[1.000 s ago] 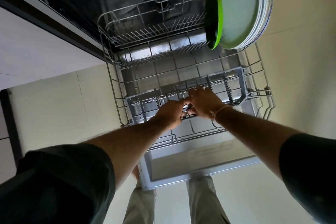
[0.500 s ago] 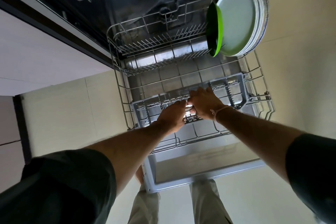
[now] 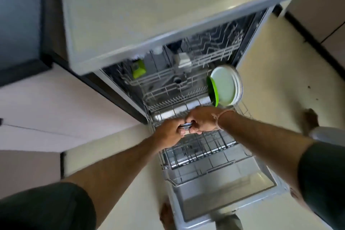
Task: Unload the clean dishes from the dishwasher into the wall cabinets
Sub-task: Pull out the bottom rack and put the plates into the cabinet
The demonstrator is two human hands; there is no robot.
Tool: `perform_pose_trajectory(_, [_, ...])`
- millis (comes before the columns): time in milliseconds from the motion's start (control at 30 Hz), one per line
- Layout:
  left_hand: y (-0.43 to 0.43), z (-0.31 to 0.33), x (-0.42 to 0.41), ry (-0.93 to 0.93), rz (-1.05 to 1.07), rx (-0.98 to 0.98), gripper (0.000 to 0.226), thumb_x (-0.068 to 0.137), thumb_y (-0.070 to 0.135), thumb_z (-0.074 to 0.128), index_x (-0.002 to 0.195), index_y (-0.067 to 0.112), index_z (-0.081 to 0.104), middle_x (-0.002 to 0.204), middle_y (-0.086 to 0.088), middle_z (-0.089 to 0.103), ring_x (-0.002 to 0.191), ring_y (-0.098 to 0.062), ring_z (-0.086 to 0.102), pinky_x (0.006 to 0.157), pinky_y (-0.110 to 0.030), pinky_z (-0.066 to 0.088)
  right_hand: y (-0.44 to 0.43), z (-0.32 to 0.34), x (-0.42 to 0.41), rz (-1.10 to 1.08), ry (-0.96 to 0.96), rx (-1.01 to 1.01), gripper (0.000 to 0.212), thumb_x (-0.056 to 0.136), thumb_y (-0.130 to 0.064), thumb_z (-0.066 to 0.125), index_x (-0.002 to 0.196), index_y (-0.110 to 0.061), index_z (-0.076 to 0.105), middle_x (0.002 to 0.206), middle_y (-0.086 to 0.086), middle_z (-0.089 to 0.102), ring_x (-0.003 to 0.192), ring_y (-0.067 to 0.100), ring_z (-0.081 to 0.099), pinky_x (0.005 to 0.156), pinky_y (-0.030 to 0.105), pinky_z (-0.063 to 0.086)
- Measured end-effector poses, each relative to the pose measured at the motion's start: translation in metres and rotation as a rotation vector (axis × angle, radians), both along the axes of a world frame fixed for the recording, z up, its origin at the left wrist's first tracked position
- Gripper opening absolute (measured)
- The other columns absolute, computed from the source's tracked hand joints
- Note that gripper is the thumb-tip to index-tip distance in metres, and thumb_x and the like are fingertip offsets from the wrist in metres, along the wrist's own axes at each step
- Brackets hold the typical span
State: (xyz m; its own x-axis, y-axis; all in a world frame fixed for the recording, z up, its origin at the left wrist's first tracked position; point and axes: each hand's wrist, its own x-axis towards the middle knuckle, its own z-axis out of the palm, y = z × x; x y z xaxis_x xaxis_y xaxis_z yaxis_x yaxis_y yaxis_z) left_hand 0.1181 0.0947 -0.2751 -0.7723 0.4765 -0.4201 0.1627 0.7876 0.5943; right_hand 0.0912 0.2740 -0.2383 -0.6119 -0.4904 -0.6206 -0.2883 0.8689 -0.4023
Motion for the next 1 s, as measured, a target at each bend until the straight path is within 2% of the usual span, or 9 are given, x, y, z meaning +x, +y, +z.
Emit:
perform_pose_trajectory(100, [-0.028, 0.077, 0.000, 0.062, -0.024, 0.014, 0.018, 0.092, 0.014, 0.055, 0.082, 0.029, 0.051, 0.079, 0.003, 0.066, 0.077, -0.021, 0.063, 0.072, -0.035, 0.050, -0.023, 0.077, 0.004, -0.020, 0.045, -0.033, 0.008, 0.088, -0.029, 0.067, 0.081, -0.027, 0.062, 0.070, -0.007, 0.073, 0.074, 0.009, 0.064, 0.073, 0.027, 0.045])
perform_pose_trajectory(200, [-0.058, 0.149, 0.006, 0.122, -0.018, 0.010, 0.014, 0.091, 0.013, 0.056, 0.084, 0.024, 0.053, 0.082, -0.002, 0.066, 0.081, -0.024, 0.064, 0.072, -0.036, 0.049, -0.052, 0.147, 0.011, -0.016, 0.096, -0.061, 0.006, 0.088, -0.029, 0.067, 0.083, -0.026, 0.066, 0.073, -0.006, 0.073, 0.077, 0.011, 0.065, 0.080, 0.030, 0.049])
perform_pose_trajectory(267, [-0.078, 0.192, 0.010, 0.176, 0.000, -0.001, 0.005, 0.091, 0.015, 0.056, 0.087, 0.017, 0.057, 0.085, -0.006, 0.066, 0.083, -0.027, 0.064, 0.073, -0.037, 0.048, -0.071, 0.188, 0.014, -0.010, 0.139, -0.071, 0.008, 0.089, -0.029, 0.068, 0.087, -0.022, 0.068, 0.078, -0.004, 0.074, 0.079, 0.013, 0.065, 0.080, 0.030, 0.049])
perform_pose_trajectory(333, [-0.094, 0.233, 0.014, 0.225, 0.019, 0.000, 0.006, 0.092, 0.015, 0.055, 0.093, 0.011, 0.060, 0.087, -0.007, 0.064, 0.083, -0.026, 0.062, 0.074, -0.035, 0.047, -0.090, 0.228, 0.016, 0.010, 0.182, -0.066, 0.012, 0.089, -0.031, 0.068, 0.094, -0.021, 0.071, 0.083, -0.004, 0.074, 0.079, 0.013, 0.065, 0.081, 0.030, 0.049])
perform_pose_trajectory(467, [-0.123, 0.310, 0.022, 0.259, 0.070, -0.031, 0.006, 0.095, 0.015, 0.052, 0.094, 0.014, 0.058, 0.092, -0.007, 0.064, 0.080, -0.020, 0.056, 0.073, -0.034, 0.046, -0.122, 0.306, 0.018, 0.038, 0.229, -0.065, 0.004, 0.089, -0.029, 0.067, 0.090, -0.027, 0.070, 0.081, -0.003, 0.075, 0.080, 0.012, 0.065, 0.083, 0.030, 0.048])
perform_pose_trajectory(633, [-0.166, 0.399, 0.037, 0.301, 0.212, 0.005, 0.019, 0.092, 0.018, 0.052, 0.078, 0.030, 0.051, 0.079, 0.004, 0.059, 0.073, -0.013, 0.054, 0.068, -0.034, 0.046, -0.171, 0.393, 0.018, 0.088, 0.349, -0.060, 0.006, 0.087, -0.027, 0.068, 0.092, -0.029, 0.068, 0.089, 0.000, 0.075, 0.084, 0.017, 0.065, 0.083, 0.031, 0.048])
perform_pose_trajectory(733, [-0.196, 0.446, 0.041, 0.362, 0.259, -0.010, 0.013, 0.094, 0.019, 0.052, 0.083, 0.026, 0.054, 0.083, 0.001, 0.062, 0.074, -0.015, 0.056, 0.072, -0.039, 0.050, -0.204, 0.438, 0.014, 0.139, 0.446, -0.056, 0.007, 0.087, -0.025, 0.065, 0.090, -0.023, 0.070, 0.086, 0.001, 0.075, 0.087, 0.019, 0.067, 0.088, 0.036, 0.052])
perform_pose_trajectory(833, [-0.232, 0.488, 0.043, 0.392, 0.318, 0.017, 0.011, 0.095, 0.019, 0.051, 0.088, 0.022, 0.058, 0.083, 0.001, 0.063, 0.073, -0.013, 0.056, 0.069, -0.035, 0.049, -0.243, 0.482, 0.011, 0.195, 0.510, -0.076, 0.007, 0.089, -0.026, 0.064, 0.083, -0.025, 0.068, 0.082, 0.000, 0.074, 0.083, 0.019, 0.067, 0.086, 0.036, 0.053])
perform_pose_trajectory(1000, [-0.297, 0.552, 0.041, 0.491, 0.388, -0.031, 0.018, 0.093, 0.020, 0.051, 0.078, 0.029, 0.053, 0.079, 0.002, 0.061, 0.070, -0.013, 0.053, 0.065, -0.034, 0.045, -0.312, 0.547, 0.002, 0.279, 0.623, -0.119, 0.008, 0.087, -0.023, 0.064, 0.081, -0.028, 0.065, 0.080, -0.002, 0.073, 0.081, 0.018, 0.067, 0.084, 0.035, 0.052])
